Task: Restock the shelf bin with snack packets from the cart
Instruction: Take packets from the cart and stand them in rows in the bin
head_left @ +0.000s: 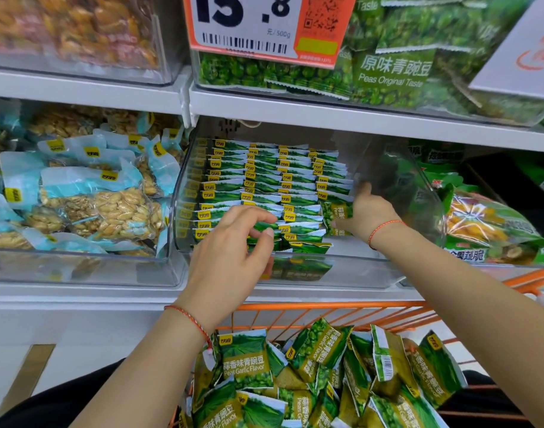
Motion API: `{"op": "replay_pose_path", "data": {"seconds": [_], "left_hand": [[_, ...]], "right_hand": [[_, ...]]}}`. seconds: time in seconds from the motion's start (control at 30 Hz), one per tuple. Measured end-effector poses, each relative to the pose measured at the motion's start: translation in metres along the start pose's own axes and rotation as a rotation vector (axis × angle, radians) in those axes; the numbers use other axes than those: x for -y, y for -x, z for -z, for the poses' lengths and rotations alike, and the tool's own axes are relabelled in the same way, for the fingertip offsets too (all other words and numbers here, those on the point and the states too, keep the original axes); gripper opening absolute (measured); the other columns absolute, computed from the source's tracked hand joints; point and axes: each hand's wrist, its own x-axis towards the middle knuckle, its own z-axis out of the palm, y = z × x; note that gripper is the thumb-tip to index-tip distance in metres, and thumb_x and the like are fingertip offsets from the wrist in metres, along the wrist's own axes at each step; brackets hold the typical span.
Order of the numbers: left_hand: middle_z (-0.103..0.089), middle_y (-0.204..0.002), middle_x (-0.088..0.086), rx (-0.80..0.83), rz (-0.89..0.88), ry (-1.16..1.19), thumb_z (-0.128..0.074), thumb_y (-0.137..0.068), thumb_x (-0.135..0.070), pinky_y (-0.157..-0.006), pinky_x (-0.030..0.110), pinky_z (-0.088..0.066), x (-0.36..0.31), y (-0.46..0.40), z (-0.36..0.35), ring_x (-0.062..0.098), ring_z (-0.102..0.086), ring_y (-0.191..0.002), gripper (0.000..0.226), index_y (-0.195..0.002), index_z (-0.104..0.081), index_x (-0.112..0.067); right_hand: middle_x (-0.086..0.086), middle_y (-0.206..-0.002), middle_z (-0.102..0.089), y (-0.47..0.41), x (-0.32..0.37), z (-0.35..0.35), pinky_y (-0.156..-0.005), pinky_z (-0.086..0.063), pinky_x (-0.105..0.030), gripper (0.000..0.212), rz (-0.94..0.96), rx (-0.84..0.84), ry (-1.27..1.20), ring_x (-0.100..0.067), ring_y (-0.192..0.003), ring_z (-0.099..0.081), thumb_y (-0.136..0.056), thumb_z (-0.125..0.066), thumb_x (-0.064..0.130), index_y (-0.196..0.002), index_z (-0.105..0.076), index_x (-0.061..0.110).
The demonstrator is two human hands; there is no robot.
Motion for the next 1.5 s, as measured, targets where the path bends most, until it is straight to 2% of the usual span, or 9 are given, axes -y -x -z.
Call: {"op": "replay_pose_path", "data": {"seconds": [0.2,0.33,0.4,0.5,0.6,0.73,0.97,1.2,1.5], "left_hand": [[-0.053,-0.110,-0.020,0.013,0.006,-0.028,-0.050,-0.094,-0.027,-0.070,0.034,-0.052,-0.001,0.002,0.001,-0.007,-0.056,-0.089,0.018,-0.106,-0.062,-0.032],[-0.053,-0.110,-0.021,0.022,0.005,-0.044,-0.049,-0.094,-0.028,-0.071,0.034,-0.052,-0.002,0.002,0.001,-0.007,-0.055,-0.089,0.018,-0.107,-0.061,-0.032],[-0.052,-0.109,-0.021,0.024,0.005,-0.048,-0.049,-0.094,-0.028,-0.070,0.034,-0.052,-0.002,0.002,0.001,-0.007,-0.055,-0.089,0.018,-0.108,-0.061,-0.032],[-0.052,-0.109,-0.021,0.027,0.005,-0.044,-0.049,-0.095,-0.028,-0.070,0.034,-0.052,-0.003,0.002,0.001,-0.008,-0.054,-0.089,0.018,-0.108,-0.061,-0.032],[-0.053,-0.110,-0.021,0.028,0.003,-0.041,-0.049,-0.094,-0.028,-0.070,0.033,-0.052,-0.003,0.001,0.002,-0.008,-0.055,-0.089,0.018,-0.108,-0.061,-0.032],[-0.053,-0.111,-0.020,0.026,-0.001,-0.037,-0.049,-0.095,-0.027,-0.070,0.035,-0.053,-0.003,0.002,0.001,-0.006,-0.056,-0.089,0.018,-0.107,-0.061,-0.032],[-0.052,-0.109,-0.021,0.021,-0.001,-0.051,-0.049,-0.094,-0.027,-0.069,0.032,-0.052,-0.003,0.001,0.001,-0.008,-0.055,-0.090,0.018,-0.108,-0.061,-0.031],[-0.053,-0.110,-0.021,0.017,-0.004,-0.065,-0.050,-0.094,-0.027,-0.068,0.029,-0.051,-0.002,0.002,0.001,-0.008,-0.055,-0.089,0.018,-0.107,-0.061,-0.033],[-0.053,-0.111,-0.022,0.033,-0.016,-0.114,-0.048,-0.094,-0.029,-0.062,0.019,-0.045,-0.003,0.001,0.001,-0.008,-0.054,-0.088,0.019,-0.108,-0.061,-0.033]], "right_hand": [[-0.013,-0.098,-0.065,0.003,0.000,-0.003,-0.079,-0.042,-0.036,0.062,0.222,-0.162,0.315,-0.032,-0.091,-0.064,-0.083,-0.062,0.011,-0.136,-0.031,0.001],[-0.010,-0.059,-0.063,-0.003,0.001,-0.006,-0.072,-0.049,-0.031,0.073,0.531,-0.402,0.585,-0.027,-0.058,-0.062,-0.041,-0.082,0.003,-0.111,-0.060,-0.002],[-0.013,-0.077,-0.068,-0.007,0.002,-0.008,-0.083,-0.046,-0.036,0.075,0.579,-0.344,0.623,-0.030,-0.076,-0.064,-0.057,-0.077,0.002,-0.127,-0.051,0.002],[-0.015,-0.122,-0.055,-0.004,0.003,-0.003,-0.090,-0.044,-0.042,0.078,0.371,-0.216,0.444,-0.036,-0.112,-0.052,-0.080,-0.071,0.026,-0.143,-0.027,0.012],[-0.019,-0.127,-0.048,-0.006,-0.007,-0.003,-0.083,-0.047,-0.039,0.095,0.034,-0.065,0.133,-0.037,-0.111,-0.054,-0.076,-0.070,0.054,-0.142,-0.023,0.005],[-0.018,-0.119,-0.060,-0.013,-0.020,-0.007,-0.086,-0.052,-0.039,0.074,-0.240,0.098,-0.418,-0.034,-0.105,-0.061,-0.070,-0.082,0.034,-0.123,-0.047,-0.003],[-0.024,-0.112,-0.056,-0.001,-0.004,-0.004,-0.082,-0.045,-0.039,0.067,0.085,-0.085,0.051,-0.041,-0.105,-0.056,-0.084,-0.060,0.001,-0.141,-0.024,0.002],[-0.016,-0.126,-0.056,-0.003,-0.005,-0.002,-0.078,-0.043,-0.031,0.068,-0.160,0.164,-0.201,-0.030,-0.106,-0.055,-0.074,-0.079,0.039,-0.121,-0.045,0.004],[-0.013,-0.135,-0.053,-0.013,-0.003,-0.010,-0.093,-0.051,-0.037,0.076,-0.234,0.360,-0.323,-0.026,-0.110,-0.060,-0.076,-0.078,0.033,-0.135,-0.044,0.000]]}}
